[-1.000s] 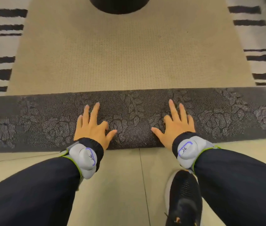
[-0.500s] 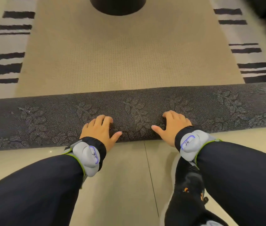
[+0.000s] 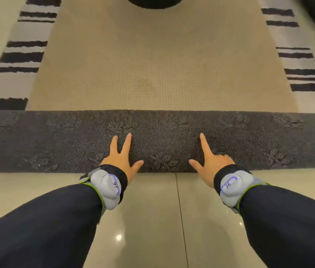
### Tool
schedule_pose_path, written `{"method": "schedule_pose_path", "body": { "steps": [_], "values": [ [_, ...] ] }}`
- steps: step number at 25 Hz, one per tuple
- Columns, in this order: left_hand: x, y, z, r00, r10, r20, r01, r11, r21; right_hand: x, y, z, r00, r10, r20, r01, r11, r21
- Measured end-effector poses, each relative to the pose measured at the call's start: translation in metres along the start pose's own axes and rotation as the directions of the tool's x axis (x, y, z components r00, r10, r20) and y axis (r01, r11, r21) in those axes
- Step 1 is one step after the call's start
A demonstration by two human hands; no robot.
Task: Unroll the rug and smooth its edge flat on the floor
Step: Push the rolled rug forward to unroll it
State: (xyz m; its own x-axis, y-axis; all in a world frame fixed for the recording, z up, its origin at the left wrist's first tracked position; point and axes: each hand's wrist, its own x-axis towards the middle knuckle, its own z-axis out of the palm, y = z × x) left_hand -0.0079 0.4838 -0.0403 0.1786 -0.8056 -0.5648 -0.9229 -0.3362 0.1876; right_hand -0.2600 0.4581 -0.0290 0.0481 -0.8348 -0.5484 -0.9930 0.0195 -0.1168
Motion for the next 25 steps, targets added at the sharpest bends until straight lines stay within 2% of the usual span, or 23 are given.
{"method": "schedule_pose_path", "body": {
  "steps": [7,9,11,12,14,17,21,25],
  "values": [
    [-0.023,-0.021,0.023,1.000,-0.009,-0.002,0.009,1.000,0.010,-0.008,0.009,0.045,0.998,0.062,0.004,-0.061,0.991,-0.118],
    [-0.028,-0.025,0.025,1.000,-0.001,0.000,0.001,1.000,0.017,-0.015,0.009,0.047,0.995,0.041,-0.094,-0.056,0.985,-0.162],
    [-0.033,-0.024,0.025,1.000,0.006,0.001,-0.006,1.000,0.022,-0.017,0.009,0.047,0.973,-0.040,-0.229,0.003,0.987,-0.159],
    [-0.034,-0.023,0.025,1.000,0.012,0.010,-0.013,1.000,0.023,-0.016,0.009,0.047,0.965,-0.071,-0.253,0.034,0.988,-0.149],
    [-0.037,-0.024,0.028,1.000,0.005,0.022,-0.005,0.999,0.041,-0.014,0.009,0.048,0.972,-0.093,-0.216,0.064,0.989,-0.137],
    [-0.051,-0.023,0.033,1.000,-0.016,0.018,0.016,0.999,0.035,-0.024,0.010,0.055,0.987,-0.042,-0.157,0.028,0.996,-0.090],
    [-0.070,-0.021,0.038,0.990,-0.134,0.047,0.134,0.991,0.001,-0.040,0.015,0.064,0.988,-0.011,-0.155,0.003,0.999,-0.051],
    [-0.102,-0.028,0.054,0.970,-0.215,0.112,0.207,0.975,0.077,-0.055,0.020,0.063,0.999,-0.027,-0.027,0.024,0.993,-0.119]
  ]
}}
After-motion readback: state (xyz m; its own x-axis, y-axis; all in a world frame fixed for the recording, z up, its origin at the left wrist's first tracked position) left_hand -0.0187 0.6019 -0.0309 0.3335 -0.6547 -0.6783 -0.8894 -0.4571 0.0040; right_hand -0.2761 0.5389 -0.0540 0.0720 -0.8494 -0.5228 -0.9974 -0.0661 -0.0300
